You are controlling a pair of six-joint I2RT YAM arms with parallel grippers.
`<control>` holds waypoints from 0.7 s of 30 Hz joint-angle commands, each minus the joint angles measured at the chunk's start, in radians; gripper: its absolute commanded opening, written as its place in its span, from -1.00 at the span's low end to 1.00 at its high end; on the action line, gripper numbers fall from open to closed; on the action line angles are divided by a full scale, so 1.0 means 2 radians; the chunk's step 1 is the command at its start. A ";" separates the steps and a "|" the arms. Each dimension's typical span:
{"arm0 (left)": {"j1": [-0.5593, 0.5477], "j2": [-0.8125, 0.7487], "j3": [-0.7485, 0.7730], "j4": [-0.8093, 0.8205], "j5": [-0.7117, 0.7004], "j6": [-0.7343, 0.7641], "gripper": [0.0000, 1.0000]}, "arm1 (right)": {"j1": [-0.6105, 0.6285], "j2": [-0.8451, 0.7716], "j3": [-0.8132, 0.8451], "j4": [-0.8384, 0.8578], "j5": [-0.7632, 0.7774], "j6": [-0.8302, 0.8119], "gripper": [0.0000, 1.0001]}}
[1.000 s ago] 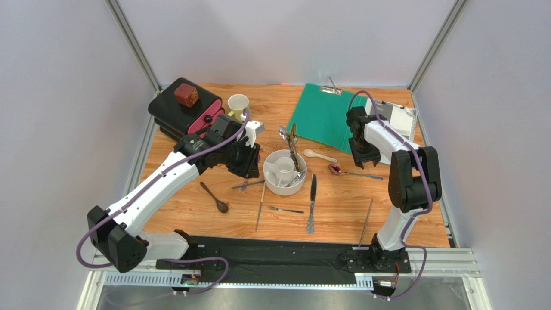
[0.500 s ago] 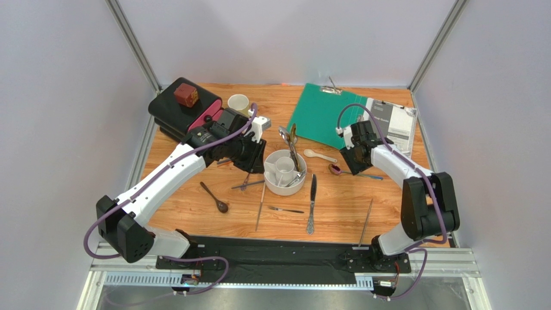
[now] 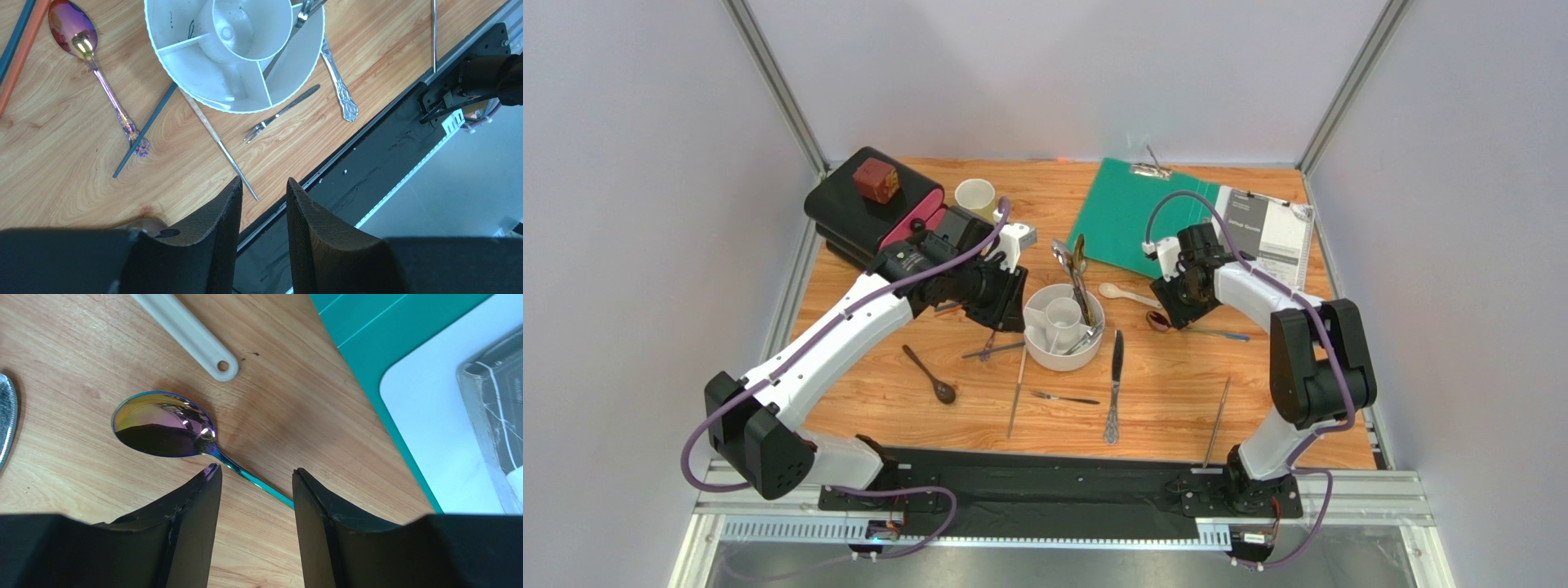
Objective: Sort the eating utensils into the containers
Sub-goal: Pick up the spoon from the center of the board.
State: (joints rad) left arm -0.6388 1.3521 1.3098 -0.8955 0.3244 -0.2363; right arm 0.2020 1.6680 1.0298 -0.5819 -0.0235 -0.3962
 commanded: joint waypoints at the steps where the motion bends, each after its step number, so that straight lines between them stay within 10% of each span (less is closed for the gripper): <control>1: 0.001 -0.016 0.012 -0.001 -0.002 -0.001 -0.23 | 0.000 0.023 0.020 0.009 -0.032 -0.014 0.00; 21: 0.001 -0.009 0.022 -0.013 -0.003 -0.003 -0.23 | -0.007 0.076 0.070 -0.096 -0.047 0.015 -0.53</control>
State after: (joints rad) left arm -0.6388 1.3476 1.3106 -0.9173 0.3222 -0.2394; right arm 0.1932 1.7927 1.1374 -0.7071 -0.1143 -0.3908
